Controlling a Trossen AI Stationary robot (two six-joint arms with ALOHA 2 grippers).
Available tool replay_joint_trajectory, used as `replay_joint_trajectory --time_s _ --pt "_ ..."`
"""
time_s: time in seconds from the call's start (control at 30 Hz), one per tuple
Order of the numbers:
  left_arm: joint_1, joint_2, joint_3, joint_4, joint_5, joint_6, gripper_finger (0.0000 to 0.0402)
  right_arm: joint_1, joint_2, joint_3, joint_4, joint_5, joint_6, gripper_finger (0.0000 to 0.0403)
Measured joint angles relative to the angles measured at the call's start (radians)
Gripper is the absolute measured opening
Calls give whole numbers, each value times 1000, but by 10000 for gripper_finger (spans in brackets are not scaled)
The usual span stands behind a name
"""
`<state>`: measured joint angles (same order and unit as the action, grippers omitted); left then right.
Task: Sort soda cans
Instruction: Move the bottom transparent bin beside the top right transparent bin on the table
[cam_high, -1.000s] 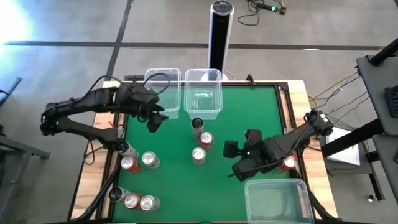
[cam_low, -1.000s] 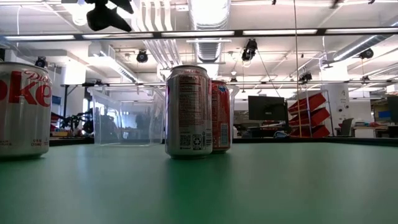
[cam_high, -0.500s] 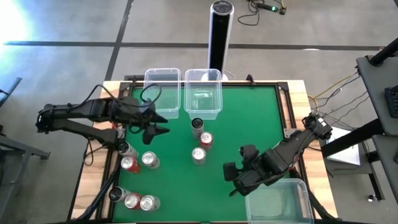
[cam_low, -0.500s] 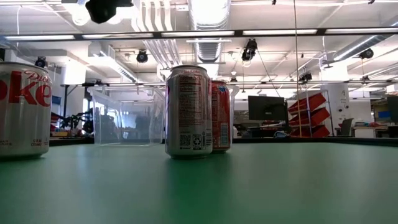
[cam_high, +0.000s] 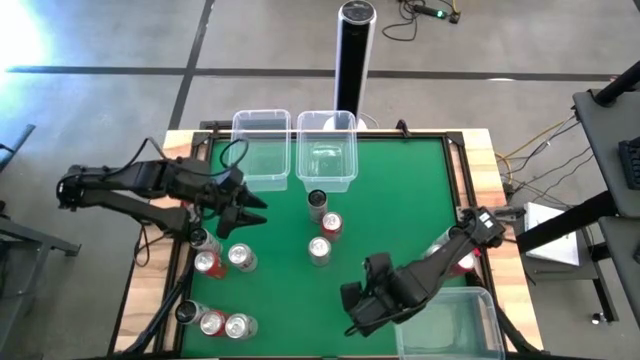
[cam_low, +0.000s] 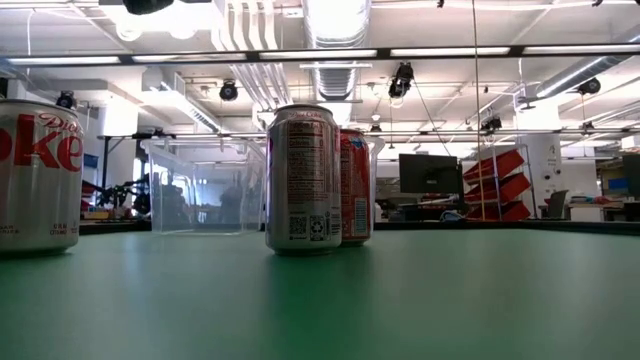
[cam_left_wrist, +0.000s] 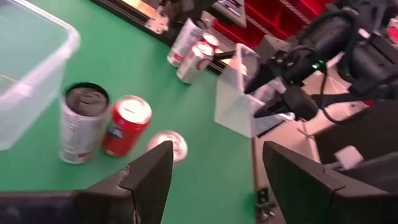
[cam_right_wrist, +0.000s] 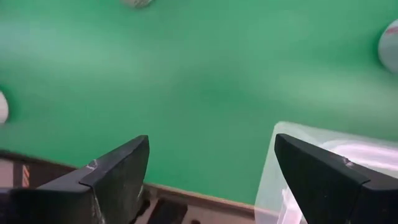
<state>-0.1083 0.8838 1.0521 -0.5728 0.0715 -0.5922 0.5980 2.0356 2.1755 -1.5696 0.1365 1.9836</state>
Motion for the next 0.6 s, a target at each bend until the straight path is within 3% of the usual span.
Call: replay_joint_trajectory --time_s 0.4,0.6 --pt "-175 10 0 50 -89 -19 233 46 8 103 0 -99 14 320" --pt "-177 51 0 121 -109 -12 233 152 10 29 -1 -122 213 308"
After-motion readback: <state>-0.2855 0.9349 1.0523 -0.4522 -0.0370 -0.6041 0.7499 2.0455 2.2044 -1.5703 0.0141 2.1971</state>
